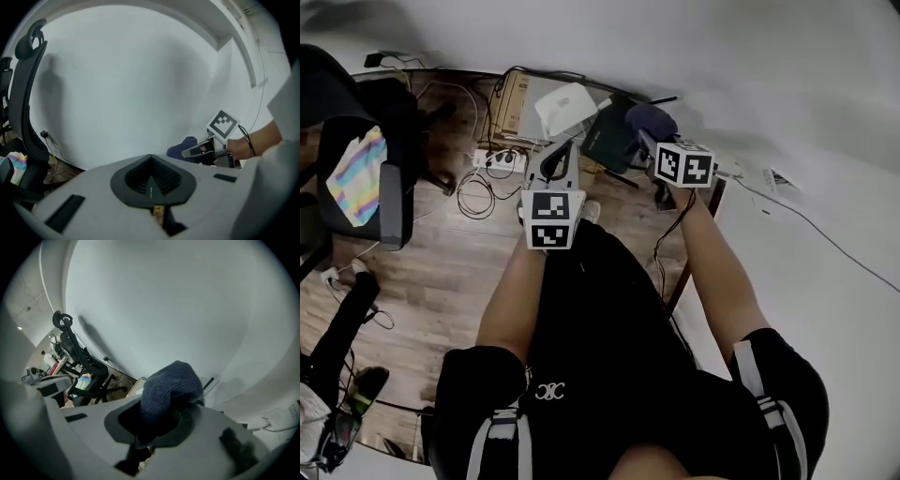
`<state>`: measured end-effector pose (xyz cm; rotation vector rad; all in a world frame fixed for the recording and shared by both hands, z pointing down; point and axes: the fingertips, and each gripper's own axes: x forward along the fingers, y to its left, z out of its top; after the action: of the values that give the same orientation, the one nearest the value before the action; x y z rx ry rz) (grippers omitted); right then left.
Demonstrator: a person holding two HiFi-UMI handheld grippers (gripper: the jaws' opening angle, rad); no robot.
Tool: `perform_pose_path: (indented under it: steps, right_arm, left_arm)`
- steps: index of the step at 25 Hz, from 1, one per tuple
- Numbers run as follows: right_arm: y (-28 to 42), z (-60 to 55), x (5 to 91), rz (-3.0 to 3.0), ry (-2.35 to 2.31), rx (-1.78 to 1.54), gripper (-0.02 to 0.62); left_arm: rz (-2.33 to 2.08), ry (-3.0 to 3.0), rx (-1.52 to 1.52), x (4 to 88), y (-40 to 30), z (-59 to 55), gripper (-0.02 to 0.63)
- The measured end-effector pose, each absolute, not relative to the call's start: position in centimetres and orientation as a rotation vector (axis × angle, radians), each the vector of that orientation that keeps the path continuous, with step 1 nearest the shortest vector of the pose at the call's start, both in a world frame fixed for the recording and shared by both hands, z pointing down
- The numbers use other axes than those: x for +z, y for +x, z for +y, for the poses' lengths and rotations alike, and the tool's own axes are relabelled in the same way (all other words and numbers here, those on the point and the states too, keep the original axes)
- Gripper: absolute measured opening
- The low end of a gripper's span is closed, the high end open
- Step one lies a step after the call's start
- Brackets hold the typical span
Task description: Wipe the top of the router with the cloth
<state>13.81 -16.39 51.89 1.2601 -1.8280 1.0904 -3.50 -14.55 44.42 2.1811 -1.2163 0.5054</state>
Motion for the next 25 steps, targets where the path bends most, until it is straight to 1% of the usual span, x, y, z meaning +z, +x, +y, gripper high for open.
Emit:
perform_pose_path:
  steps: [8,14,20,25]
  right_arm:
    - [17.2,-18.8,61.5,-1.758,1.234,1.155,0.048]
    - [18.1,-21.0,67.5,-1.757,1.211,1.196,0.047]
    - [18.9,-22.7,72.0,-1.766,1.128,1.154,0.048]
    - [18.3,-23.9,74.3,-1.756,1.072,1.188,0.048]
  left_arm:
    - [-1.198,2.125,0.546,51.7,-1.9,-14.2,0.011]
    - [-1.229,1.991,0.536,59.9,-2.2,-13.3,0.011]
    - [-1.249,1.944,0.563,65.4,-1.5,-12.0,0.011]
    - [-1.268,1.907,0.562,67.7,-1.5,-11.6,0.011]
